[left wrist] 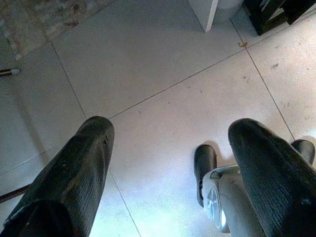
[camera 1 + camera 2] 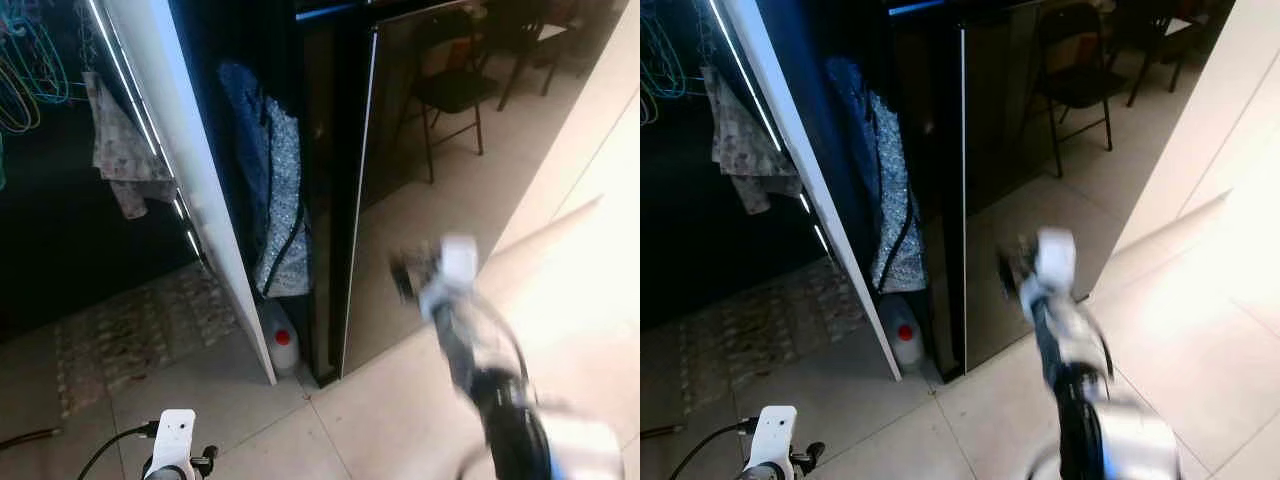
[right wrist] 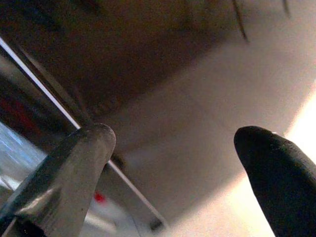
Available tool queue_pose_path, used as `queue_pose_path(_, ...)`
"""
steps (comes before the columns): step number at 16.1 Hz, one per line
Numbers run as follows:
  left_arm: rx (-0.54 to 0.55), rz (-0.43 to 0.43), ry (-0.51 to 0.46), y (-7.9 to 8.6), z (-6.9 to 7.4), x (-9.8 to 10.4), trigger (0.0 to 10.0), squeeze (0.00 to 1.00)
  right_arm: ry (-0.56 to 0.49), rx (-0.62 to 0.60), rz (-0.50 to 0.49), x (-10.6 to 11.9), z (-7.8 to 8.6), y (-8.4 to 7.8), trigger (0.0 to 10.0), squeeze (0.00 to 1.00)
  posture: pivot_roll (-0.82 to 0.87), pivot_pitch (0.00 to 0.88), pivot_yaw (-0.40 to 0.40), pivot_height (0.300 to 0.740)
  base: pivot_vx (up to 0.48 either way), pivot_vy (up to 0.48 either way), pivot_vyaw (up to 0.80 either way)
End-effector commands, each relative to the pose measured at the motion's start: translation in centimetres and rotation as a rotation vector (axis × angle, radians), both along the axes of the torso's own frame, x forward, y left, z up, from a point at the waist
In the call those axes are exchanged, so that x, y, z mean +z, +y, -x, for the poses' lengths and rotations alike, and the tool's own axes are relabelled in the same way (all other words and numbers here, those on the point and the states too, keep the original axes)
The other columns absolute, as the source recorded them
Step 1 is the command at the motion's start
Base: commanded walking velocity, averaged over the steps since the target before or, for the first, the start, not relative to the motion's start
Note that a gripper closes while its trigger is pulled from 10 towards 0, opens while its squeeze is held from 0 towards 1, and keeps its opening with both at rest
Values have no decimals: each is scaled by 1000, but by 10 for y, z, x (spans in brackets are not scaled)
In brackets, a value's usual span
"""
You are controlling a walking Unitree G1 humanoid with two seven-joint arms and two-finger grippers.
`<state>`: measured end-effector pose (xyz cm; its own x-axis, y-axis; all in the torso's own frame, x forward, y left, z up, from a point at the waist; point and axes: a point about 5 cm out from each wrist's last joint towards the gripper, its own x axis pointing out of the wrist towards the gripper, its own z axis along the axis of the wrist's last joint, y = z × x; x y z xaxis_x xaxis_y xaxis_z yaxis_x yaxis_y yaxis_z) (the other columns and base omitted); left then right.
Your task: Restocking fridge
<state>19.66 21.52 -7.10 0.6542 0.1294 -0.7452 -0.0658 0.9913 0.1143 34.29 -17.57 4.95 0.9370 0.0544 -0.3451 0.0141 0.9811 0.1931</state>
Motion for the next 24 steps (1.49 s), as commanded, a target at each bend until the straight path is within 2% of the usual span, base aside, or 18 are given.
queue_pose_path(1, 5, -6, 20, 3, 3, -2, 10000, 0, 25, -30, 2, -7, 5, -1, 10000, 0, 153, 17, 29, 740, 0, 0, 0)
queue_pose_path(3, 9, -5, 21, 3, 3, -1, 10000, 0, 193, -56, 9, -50, 42, -2, 10000, 0, 145, 14, 34, 740, 0, 0, 0)
queue_pose_path(4, 13, -4, 25, 3, 3, -2, 10000, 0, 321, -94, 4, -76, 68, -2, 10000, 0, 148, 11, 32, 740, 0, 0, 0)
queue_pose_path(6, 18, 0, 23, 3, 3, -2, 10000, 0, 412, -248, -99, -94, 91, -5, 10000, 0, 147, 11, 32, 740, 0, 124, 0)
queue_pose_path(7, 18, 1, 23, 3, 3, -2, 10000, 0, 448, -272, -98, -101, 99, -2, 10000, 0, 146, 11, 32, 740, 0, 251, 0)
queue_pose_path(9, 18, 4, 24, 3, 3, -2, 10000, 0, 464, -263, -92, -103, 102, 5, 10000, 0, 140, 9, 32, 740, 0, 249, 0)
queue_pose_path(12, 19, 8, 24, 3, 3, -2, 10000, 0, 484, -314, -149, -103, 100, 19, 10000, 0, 142, 0, 31, 740, 0, 256, 0)
queue_pose_path(16, 13, 8, 25, 3, 4, -2, 10000, 0, 480, -309, -145, -103, 101, 17, 10000, 0, 140, 0, 33, 740, 0, 265, -597)
queue_pose_path(24, -4, -5, 29, 5, 5, -2, 10000, 0, 426, -367, -138, -101, 99, 16, 10000, 0, 136, 0, 45, 740, 0, 31, 0)
